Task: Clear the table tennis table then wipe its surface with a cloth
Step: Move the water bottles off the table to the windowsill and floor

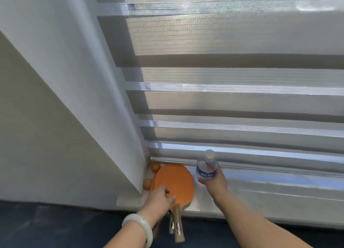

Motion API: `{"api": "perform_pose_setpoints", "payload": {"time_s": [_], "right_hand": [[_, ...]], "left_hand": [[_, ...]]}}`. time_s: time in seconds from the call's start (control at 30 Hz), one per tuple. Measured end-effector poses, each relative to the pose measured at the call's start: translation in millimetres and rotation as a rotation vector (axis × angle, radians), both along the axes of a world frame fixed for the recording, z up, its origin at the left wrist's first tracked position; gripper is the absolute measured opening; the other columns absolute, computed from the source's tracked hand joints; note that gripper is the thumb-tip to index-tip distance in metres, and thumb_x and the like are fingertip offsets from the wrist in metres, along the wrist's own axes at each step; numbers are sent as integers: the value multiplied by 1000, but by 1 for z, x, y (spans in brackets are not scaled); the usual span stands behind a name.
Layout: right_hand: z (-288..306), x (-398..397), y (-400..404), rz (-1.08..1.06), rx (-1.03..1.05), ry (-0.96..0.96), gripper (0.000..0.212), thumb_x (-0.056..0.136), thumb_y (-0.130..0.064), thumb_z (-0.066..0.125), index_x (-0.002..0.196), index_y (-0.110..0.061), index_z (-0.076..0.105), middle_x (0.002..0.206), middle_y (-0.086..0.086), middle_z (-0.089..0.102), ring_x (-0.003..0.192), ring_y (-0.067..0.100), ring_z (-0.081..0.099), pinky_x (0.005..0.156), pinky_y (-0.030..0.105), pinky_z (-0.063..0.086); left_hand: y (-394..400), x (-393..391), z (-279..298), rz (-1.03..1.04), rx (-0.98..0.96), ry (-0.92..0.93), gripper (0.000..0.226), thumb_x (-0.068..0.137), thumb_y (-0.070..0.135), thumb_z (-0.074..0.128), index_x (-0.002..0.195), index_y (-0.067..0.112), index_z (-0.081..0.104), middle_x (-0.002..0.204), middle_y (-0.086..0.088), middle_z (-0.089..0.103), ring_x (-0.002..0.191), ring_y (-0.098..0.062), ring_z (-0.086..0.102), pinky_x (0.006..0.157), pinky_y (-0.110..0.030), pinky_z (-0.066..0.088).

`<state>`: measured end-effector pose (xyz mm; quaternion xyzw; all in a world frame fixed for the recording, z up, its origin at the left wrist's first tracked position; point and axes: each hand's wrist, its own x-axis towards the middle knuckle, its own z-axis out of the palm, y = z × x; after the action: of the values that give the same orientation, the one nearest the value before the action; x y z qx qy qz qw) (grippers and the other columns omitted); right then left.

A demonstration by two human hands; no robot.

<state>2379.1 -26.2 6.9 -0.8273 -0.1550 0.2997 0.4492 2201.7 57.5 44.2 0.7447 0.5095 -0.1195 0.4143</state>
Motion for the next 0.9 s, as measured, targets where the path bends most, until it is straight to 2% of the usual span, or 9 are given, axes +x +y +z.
{"api": "perform_pose_setpoints", "payload": {"time_s": [0.07, 0.17, 0.27, 0.37, 0.57, 0.8, 0.9], "right_hand": [[-4, -3, -3, 3, -16, 5, 54, 70, 3, 79, 112, -18, 53, 102, 3, 62, 97, 22, 58, 80, 32, 45], [-10, -2, -10, 3, -57, -26, 47, 65, 2, 81, 101, -16, 57, 93, 4, 64, 90, 24, 62, 74, 32, 48], [-13, 1, -14, 34, -157, -30, 60, 66, -9, 84, 119, -11, 55, 109, 14, 62, 98, 32, 62, 78, 37, 51], [-11, 2, -12, 43, -152, 22, 67, 72, -7, 81, 130, -9, 49, 118, 17, 59, 105, 34, 60, 82, 35, 48], [-11, 1, -3, -37, -82, 75, 61, 77, -5, 78, 129, -11, 47, 122, 12, 59, 105, 28, 59, 81, 33, 46], [-11, 1, -3, -41, -43, 99, 63, 76, -1, 77, 131, -10, 47, 124, 13, 59, 102, 25, 57, 84, 35, 47], [-11, 2, -5, -28, -58, 99, 63, 77, -1, 77, 131, -10, 47, 125, 13, 59, 108, 28, 57, 85, 34, 47]], "left_hand": [[-3, -1, 0, 11, 2, 11, 29, 93, 38, 60, 114, 20, 52, 107, 2, 54, 93, -12, 50, 77, -20, 37], [-4, 0, -1, 17, 8, 12, 36, 94, 37, 60, 122, 16, 54, 116, -1, 59, 95, -12, 49, 79, -18, 37], [-5, 2, 1, 27, 1, 6, 37, 94, 37, 59, 123, 16, 53, 109, 2, 55, 95, -12, 50, 79, -19, 37], [-7, 2, 3, 33, -2, 10, 38, 94, 38, 60, 124, 17, 53, 112, 1, 57, 95, -13, 51, 79, -20, 38], [-10, 1, 6, 54, -5, 3, 36, 95, 36, 58, 124, 15, 53, 104, 3, 48, 95, -13, 49, 80, -21, 38], [-10, 0, 8, 54, -3, 9, 37, 96, 36, 56, 126, 16, 51, 104, 4, 48, 94, -12, 50, 80, -22, 38], [-8, 2, 10, 61, -18, 5, 37, 95, 37, 57, 127, 17, 50, 107, 4, 51, 95, -12, 52, 77, -24, 40]]}}
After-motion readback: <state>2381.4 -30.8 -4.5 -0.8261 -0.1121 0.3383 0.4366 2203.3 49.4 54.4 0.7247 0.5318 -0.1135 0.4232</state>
